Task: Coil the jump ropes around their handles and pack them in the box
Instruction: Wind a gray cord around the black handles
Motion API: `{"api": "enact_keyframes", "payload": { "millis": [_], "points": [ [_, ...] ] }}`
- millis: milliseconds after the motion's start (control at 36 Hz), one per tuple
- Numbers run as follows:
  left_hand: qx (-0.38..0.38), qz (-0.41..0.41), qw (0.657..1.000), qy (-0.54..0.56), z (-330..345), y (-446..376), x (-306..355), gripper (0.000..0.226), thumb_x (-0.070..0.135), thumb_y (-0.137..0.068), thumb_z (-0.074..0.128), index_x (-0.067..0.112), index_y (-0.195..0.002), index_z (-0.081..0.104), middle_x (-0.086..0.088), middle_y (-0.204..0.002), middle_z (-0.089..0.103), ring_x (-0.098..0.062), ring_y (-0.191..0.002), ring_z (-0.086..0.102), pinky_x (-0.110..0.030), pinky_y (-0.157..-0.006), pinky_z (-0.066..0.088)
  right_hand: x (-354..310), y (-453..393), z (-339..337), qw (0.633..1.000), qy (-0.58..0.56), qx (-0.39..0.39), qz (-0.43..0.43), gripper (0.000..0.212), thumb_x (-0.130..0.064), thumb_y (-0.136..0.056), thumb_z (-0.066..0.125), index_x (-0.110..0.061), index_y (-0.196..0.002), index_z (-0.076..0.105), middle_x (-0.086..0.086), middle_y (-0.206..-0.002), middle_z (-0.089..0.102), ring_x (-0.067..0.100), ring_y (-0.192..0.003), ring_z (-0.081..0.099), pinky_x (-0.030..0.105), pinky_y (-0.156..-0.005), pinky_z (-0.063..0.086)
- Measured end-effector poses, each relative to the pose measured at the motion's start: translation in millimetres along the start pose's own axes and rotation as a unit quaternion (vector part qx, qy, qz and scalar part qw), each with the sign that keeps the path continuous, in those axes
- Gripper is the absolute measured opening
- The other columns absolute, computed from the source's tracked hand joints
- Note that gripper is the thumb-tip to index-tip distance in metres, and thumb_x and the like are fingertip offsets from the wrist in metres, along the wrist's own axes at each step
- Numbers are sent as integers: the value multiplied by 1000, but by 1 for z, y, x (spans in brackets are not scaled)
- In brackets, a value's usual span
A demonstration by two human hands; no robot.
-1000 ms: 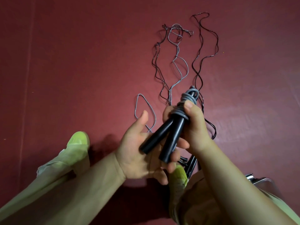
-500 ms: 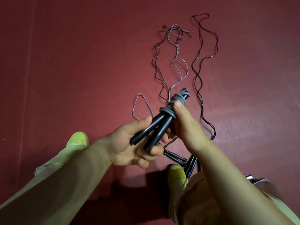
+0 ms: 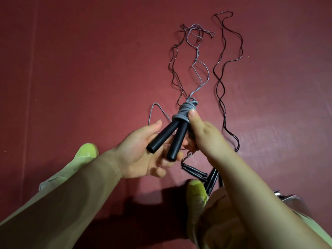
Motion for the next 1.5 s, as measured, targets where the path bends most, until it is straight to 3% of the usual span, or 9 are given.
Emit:
{"api": "enact_keyframes", "payload": {
  "millis": [139, 556, 667, 861, 1028, 1250, 1306, 1389, 1500],
  "points": [
    [-79, 10, 996, 31, 0, -2, -6, 67, 62, -79, 40, 12, -111, 67, -1, -86, 61, -13, -66, 49, -29, -59, 47, -10, 6, -3, 998, -60, 20, -22, 59, -47, -101, 31, -18, -51, 42, -6, -39, 38, 9, -40, 34, 19, -45, 33],
    [12, -38, 998, -53, -7, -5, -2, 63, 64, -78, 32, 12, -97, 61, -1, -79, 57, -11, -63, 44, -28, -64, 43, 2, 0, -7, 999, 11, 41, -1, 58, -53, -95, 43, -9, -59, 54, 0, -46, 40, 18, -48, 39, 28, -53, 33],
    [86, -28, 990, -112, -8, -7, -1, 52, 60, -73, 40, 16, -94, 58, 1, -72, 58, -11, -61, 41, -29, -66, 41, 5, -1, -6, 998, 53, 31, 10, 64, -52, -98, 37, -3, -67, 65, -2, -43, 50, 7, -39, 46, 17, -44, 37],
    [245, 50, 944, -215, -18, -14, 0, 24, 42, -86, 58, 21, -99, 62, 9, -74, 56, -8, -72, 50, -36, -90, 42, 9, 0, 2, 992, -77, -48, 86, 64, -64, -95, 30, -12, -78, 63, 7, -65, 60, 18, -45, 55, 28, -52, 45],
    [293, 151, 884, -331, -21, -18, 3, 31, 36, -68, 79, 23, -86, 58, 10, -67, 55, -3, -58, 49, -17, -54, 38, 7, 2, 2, 995, -52, -58, 67, 53, -59, -97, 30, -16, -86, 59, 4, -68, 58, 17, -44, 51, 25, -45, 40],
    [360, 169, 790, -467, -20, -16, 5, 41, 49, -63, 79, 25, -85, 55, 8, -71, 56, -8, -59, 51, -27, -57, 38, 8, -2, 2, 1000, 3, -19, 0, 55, -58, -98, 30, -21, -59, 42, -6, -51, 41, 15, -47, 33, 35, -57, 27],
    [326, 145, 805, -474, -20, -15, 5, 44, 52, -60, 75, 24, -85, 54, 10, -70, 53, -7, -61, 50, -27, -60, 39, 5, 0, 5, 1000, -7, -24, -12, 54, -63, -92, 29, -19, -64, 41, 2, -57, 37, 19, -54, 29, 38, -60, 25],
    [186, 94, 912, -353, -15, -12, 3, 28, 38, -74, 71, 19, -86, 55, 14, -63, 57, -1, -58, 54, -16, -60, 43, 2, 5, 9, 998, -29, -58, -24, 66, -75, -76, 29, -12, -75, 48, 6, -63, 33, 23, -61, 26, 41, -62, 24],
    [31, 1, 993, -113, -13, -4, 2, 57, 57, -74, 46, 8, -93, 68, -12, -85, 72, -28, -81, 70, -35, -79, 55, 4, 4, 5, 992, -110, -59, -16, 57, -58, -96, 31, -11, -69, 48, -1, -53, 38, 17, -51, 31, 30, -52, 26]
  ]
}}
Point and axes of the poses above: each hand's wrist, its own y-axis away from the middle knuckle, its own z-axis out of the palm, x = y × z, the point moved 2 cm from there along -y, towards the middle knuckle
